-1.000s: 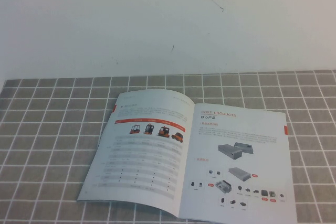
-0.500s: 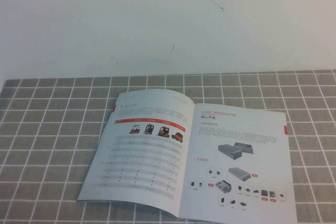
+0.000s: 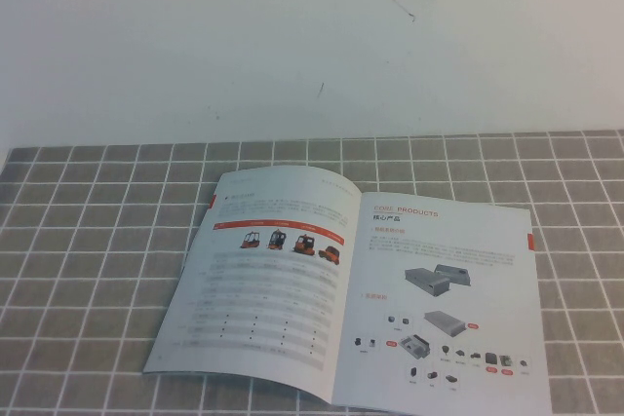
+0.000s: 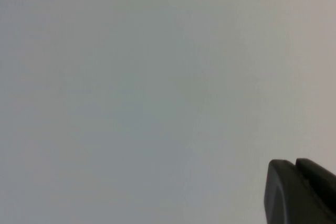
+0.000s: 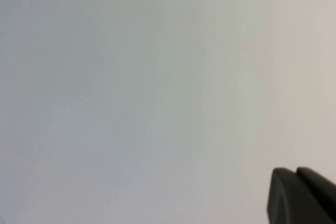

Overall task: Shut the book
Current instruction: 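Close the open booklet and leave it lying on the table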

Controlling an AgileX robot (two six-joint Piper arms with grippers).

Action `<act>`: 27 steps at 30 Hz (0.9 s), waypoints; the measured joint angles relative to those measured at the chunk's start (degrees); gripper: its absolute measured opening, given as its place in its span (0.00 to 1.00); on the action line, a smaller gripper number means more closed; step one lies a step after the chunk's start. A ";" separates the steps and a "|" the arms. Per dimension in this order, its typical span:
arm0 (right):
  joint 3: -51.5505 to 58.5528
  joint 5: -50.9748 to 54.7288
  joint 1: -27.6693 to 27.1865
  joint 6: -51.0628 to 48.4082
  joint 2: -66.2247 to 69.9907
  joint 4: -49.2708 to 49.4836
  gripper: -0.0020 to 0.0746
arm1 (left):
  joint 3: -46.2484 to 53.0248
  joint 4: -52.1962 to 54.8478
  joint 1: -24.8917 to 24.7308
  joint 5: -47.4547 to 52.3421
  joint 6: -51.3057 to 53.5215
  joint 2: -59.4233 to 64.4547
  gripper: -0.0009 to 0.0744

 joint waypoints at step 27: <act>-23.99 43.10 0.00 5.49 7.69 3.13 0.02 | -20.47 -9.45 0.00 36.99 2.55 11.53 0.01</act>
